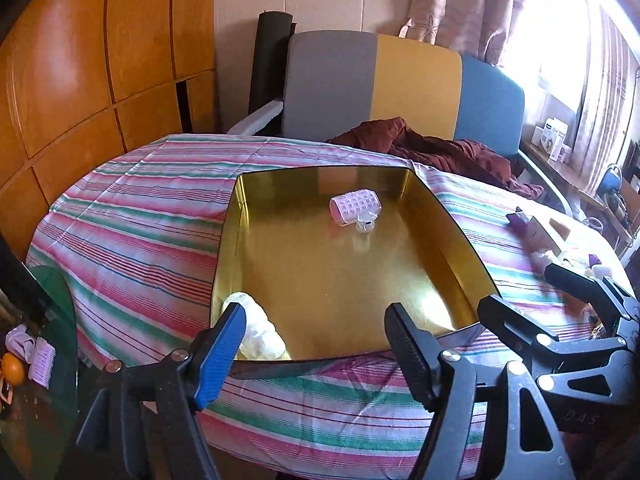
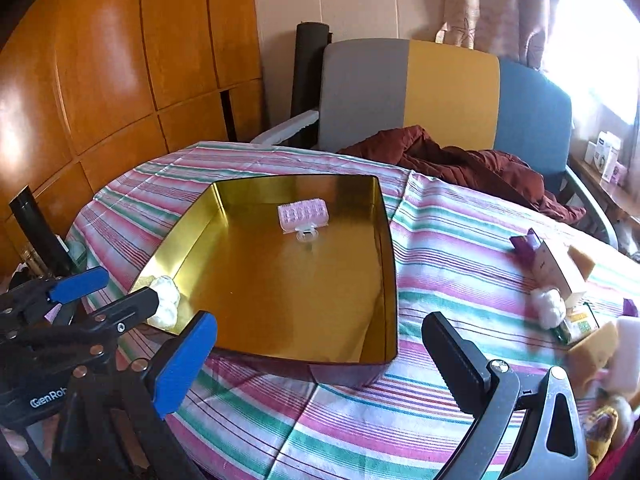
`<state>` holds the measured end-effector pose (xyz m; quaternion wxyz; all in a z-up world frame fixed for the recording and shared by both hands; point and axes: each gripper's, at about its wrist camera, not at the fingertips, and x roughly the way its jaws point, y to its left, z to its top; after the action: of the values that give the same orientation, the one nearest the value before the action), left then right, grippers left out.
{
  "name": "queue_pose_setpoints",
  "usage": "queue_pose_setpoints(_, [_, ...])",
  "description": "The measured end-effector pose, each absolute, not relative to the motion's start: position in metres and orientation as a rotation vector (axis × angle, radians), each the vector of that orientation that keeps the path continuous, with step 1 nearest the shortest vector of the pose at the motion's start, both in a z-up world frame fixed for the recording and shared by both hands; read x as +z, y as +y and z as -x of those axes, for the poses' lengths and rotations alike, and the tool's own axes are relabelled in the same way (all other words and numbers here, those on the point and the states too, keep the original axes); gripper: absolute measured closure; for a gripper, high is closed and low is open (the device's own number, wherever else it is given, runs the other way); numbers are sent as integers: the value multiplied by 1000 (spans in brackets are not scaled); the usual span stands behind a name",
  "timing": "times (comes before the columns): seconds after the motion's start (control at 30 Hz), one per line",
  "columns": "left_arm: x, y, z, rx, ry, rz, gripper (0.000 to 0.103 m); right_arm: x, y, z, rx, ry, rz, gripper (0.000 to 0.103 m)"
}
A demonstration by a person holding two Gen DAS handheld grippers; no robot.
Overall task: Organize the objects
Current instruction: 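Release the bundle in the tray with the left gripper while the right gripper drops the pink roller in, then reach to the yellow knitted puppet and grasp it with the left gripper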
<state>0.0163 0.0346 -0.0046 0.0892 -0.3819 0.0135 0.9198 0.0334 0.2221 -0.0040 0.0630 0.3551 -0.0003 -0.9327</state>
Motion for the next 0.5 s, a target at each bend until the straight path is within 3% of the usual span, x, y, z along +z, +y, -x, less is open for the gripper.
queue_pose_setpoints(0.5, [-7, 48, -18, 2708, 78, 1132, 23, -12, 242, -33, -2849, -76, -1111, 0])
